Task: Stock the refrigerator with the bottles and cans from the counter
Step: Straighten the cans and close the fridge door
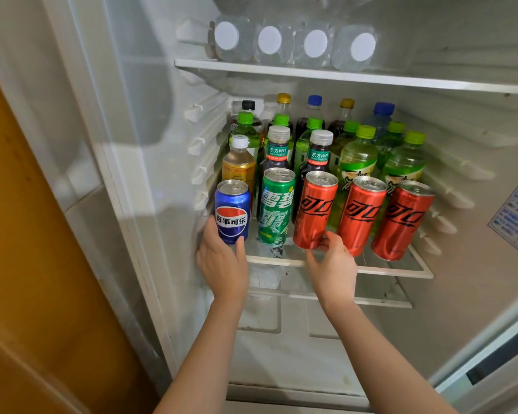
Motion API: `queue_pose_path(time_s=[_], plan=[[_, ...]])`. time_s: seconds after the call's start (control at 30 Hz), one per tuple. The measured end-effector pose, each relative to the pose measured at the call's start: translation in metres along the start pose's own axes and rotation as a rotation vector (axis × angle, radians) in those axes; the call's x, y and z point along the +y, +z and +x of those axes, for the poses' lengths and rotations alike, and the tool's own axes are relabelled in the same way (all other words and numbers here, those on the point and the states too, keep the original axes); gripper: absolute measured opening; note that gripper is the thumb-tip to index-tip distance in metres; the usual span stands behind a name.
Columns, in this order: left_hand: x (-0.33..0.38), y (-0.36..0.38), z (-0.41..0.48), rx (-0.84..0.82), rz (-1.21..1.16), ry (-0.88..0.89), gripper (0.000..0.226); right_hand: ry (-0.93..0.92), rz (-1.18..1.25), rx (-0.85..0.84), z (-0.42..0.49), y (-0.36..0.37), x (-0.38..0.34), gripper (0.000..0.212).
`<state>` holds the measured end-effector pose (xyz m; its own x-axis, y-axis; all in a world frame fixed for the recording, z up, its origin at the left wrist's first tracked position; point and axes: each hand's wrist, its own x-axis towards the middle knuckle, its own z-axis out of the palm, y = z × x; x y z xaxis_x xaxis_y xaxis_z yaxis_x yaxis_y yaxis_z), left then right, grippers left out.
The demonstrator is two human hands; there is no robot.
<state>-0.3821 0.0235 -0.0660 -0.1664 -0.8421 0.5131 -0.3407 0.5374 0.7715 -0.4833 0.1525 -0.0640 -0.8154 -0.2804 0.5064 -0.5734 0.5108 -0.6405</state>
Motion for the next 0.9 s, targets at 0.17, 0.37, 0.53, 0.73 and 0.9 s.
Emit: queue_pose_path(time_s=[0.17, 0.37, 0.53, 0.73, 0.9], plan=[[-0.002, 0.001, 0.005, -0.065, 0.037, -0.003, 0.067, -0.005, 0.007, 0.003, 0.000, -0.001, 0.001, 0.041], [-0.004, 0.001, 0.004, -0.069, 0.035, 0.000, 0.065, 0.000, 0.010, 0.006, -0.001, 0.000, 0.001, 0.041], [-0.004, 0.000, 0.003, -0.060, 0.011, 0.009, 0.064, -0.005, 0.017, 0.014, -0.003, 0.001, 0.001, 0.037], [-0.003, -0.003, 0.003, -0.055, -0.017, 0.022, 0.064, -0.006, -0.010, 0.008, -0.002, 0.001, -0.002, 0.046], [-0.009, -0.010, 0.000, -0.085, -0.048, 0.130, 0.068, -0.029, 0.031, 0.013, -0.013, -0.002, -0.001, 0.052]])
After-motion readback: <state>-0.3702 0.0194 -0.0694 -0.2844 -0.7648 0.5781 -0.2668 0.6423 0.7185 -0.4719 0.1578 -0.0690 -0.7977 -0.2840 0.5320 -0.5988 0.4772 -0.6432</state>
